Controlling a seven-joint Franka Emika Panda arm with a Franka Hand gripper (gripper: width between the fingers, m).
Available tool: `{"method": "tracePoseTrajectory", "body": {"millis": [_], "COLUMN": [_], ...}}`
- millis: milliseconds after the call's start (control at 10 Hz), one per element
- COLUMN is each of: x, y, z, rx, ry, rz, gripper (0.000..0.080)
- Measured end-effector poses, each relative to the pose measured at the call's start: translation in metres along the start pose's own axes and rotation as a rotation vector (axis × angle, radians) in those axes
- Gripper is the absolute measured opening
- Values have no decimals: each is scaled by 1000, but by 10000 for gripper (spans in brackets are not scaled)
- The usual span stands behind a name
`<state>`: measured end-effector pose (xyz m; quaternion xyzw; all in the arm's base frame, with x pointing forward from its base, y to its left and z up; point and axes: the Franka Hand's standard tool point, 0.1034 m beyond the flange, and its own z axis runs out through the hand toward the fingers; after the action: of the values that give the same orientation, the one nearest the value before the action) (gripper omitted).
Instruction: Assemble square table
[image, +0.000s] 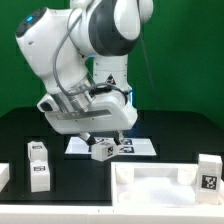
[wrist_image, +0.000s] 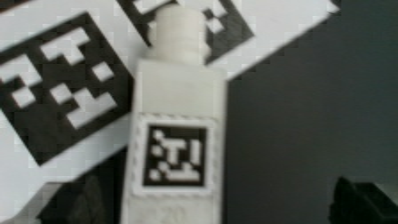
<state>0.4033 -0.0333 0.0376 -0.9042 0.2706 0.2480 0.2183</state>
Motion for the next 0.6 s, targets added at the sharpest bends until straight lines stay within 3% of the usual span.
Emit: {"method": "tracePoseTrajectory", "body": {"millis": [100, 300, 400, 600], "x": [1, 0, -1, 0], "y": [0, 3, 7, 8], "z": [-5, 4, 10, 11], "rx": [5, 0, 6, 4], "ry": [-115, -322, -384, -383], "rz": [48, 174, 190, 192], "gripper": [648, 649, 649, 649]}}
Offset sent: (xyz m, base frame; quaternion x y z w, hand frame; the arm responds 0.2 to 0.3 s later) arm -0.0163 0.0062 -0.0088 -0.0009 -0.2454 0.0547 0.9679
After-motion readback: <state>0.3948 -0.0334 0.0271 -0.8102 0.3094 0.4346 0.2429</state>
